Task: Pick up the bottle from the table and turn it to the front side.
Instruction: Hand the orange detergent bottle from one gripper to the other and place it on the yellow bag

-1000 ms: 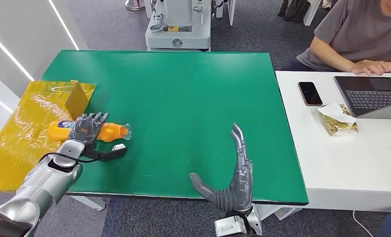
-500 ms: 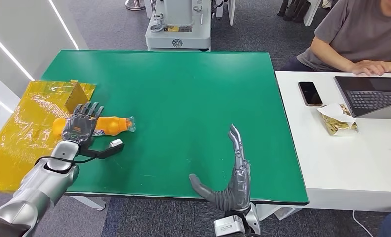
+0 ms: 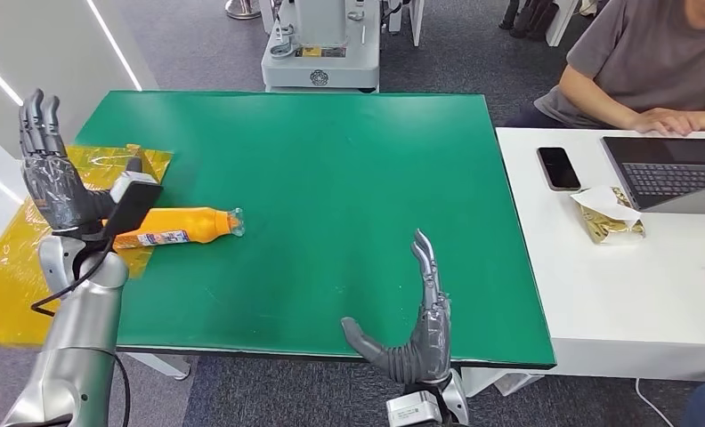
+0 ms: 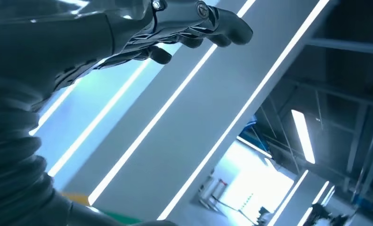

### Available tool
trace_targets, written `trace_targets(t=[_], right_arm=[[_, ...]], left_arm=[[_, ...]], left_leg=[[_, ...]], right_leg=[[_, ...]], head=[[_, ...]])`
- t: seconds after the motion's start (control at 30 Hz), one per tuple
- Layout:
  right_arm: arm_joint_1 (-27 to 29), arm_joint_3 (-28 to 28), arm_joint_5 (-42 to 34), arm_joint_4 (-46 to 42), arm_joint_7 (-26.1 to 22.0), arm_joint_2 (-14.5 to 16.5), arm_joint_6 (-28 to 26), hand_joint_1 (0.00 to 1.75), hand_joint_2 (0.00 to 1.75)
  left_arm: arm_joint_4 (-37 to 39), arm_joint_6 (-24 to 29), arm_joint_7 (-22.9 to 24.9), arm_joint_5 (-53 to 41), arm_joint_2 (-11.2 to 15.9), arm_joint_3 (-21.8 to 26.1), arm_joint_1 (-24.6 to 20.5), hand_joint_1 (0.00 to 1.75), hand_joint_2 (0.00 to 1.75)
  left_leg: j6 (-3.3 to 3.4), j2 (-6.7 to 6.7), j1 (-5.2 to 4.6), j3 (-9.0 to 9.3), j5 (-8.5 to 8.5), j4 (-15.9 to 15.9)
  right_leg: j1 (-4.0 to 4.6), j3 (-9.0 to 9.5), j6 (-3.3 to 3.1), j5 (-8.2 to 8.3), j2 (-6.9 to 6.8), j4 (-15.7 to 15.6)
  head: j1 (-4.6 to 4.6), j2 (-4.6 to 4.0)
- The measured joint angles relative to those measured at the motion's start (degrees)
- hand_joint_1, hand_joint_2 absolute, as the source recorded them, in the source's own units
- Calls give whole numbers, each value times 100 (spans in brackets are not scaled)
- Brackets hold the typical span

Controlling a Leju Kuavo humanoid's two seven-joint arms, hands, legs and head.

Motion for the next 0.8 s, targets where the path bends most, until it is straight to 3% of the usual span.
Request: trace_targets(t=[0.1, 0.27, 0.47, 0.8], right_arm=[[-72, 0, -100, 57, -24, 1, 0, 0, 175], [-157, 26, -238, 157, -35, 1, 0, 0, 175], [-236, 73, -355, 222, -38, 14, 0, 0, 175], [-330, 222, -548, 248, -42, 69, 0, 0, 175]], left_arm=[[-38, -903, -25, 1464, -81, -307, -18, 0, 175], [-114, -1806, -64, 2387, -135, -1121, 51, 0, 175], [-307, -2190, -66, 3168, -259, -1766, 272, 0, 175], [-1161, -2369, -66, 4291, -965, -2180, 1350, 0, 175]], left_leg=[[1, -12, 3, -3, 6, -1], [-2, -8, 1, -2, 9, -1], [-1, -7, 1, -3, 6, -1], [0, -9, 0, -7, 1, -1]], right_leg=[[1, 4, 0, 0, -14, 2], [1, 4, -4, 5, -9, 5], [1, 3, -2, 3, -7, 3], [0, 2, 2, -1, -8, -1]], head=[[0, 0], [-1, 0], [-1, 0], [-1, 0]])
